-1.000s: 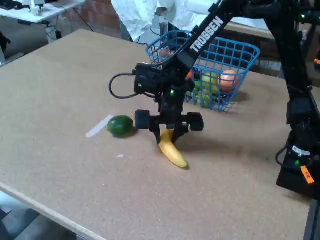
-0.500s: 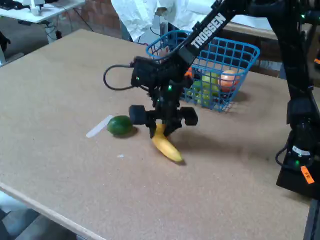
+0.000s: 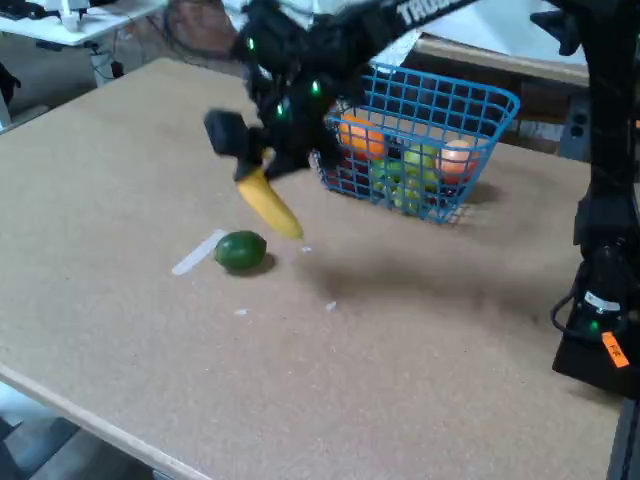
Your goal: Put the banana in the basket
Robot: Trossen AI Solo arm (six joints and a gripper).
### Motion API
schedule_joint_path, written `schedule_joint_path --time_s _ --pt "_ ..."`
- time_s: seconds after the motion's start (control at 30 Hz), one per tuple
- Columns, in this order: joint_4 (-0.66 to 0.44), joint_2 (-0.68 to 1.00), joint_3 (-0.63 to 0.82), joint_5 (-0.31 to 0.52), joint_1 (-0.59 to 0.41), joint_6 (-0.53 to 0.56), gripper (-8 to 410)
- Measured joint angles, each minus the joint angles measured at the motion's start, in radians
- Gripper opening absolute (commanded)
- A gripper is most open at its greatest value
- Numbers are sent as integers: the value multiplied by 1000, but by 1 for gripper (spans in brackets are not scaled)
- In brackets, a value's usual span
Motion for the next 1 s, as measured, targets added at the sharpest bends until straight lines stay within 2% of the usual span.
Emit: schedule_joint_path --time_s 0.2,0.33,0.67,1.0 --pt "-104 -35 160 170 -10 -31 22" --pt "-216 -44 276 227 -42 -17 22" --pt "-515 -46 519 243 -203 32 22" --pt "-662 -46 597 226 -411 67 22"
